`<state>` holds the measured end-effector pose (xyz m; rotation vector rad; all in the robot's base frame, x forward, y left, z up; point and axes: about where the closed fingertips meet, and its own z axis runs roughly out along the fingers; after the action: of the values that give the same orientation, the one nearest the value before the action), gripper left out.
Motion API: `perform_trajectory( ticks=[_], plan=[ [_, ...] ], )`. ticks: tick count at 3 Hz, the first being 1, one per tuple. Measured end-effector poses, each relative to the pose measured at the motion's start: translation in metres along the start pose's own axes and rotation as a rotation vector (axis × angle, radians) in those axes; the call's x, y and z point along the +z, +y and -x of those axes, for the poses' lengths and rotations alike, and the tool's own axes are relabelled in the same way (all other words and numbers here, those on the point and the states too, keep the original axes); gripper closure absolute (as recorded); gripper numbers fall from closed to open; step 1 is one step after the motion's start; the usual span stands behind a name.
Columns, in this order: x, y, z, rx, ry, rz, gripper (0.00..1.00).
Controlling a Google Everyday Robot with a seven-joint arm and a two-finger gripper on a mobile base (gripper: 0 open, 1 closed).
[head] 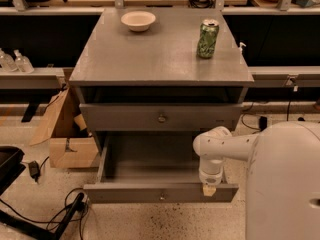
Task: Open middle drawer
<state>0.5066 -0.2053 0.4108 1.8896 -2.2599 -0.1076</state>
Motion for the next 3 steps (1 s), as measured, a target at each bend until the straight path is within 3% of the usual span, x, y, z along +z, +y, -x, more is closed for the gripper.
perform_trajectory(
  ticks=[1, 3],
  plan=[
    [0.0, -0.0001, 0.0, 0.0, 0.0, 0.0, 0.86],
    [0.0012, 0.0006, -0.0003, 0.0, 0.001, 0.002, 0.37]
  ],
)
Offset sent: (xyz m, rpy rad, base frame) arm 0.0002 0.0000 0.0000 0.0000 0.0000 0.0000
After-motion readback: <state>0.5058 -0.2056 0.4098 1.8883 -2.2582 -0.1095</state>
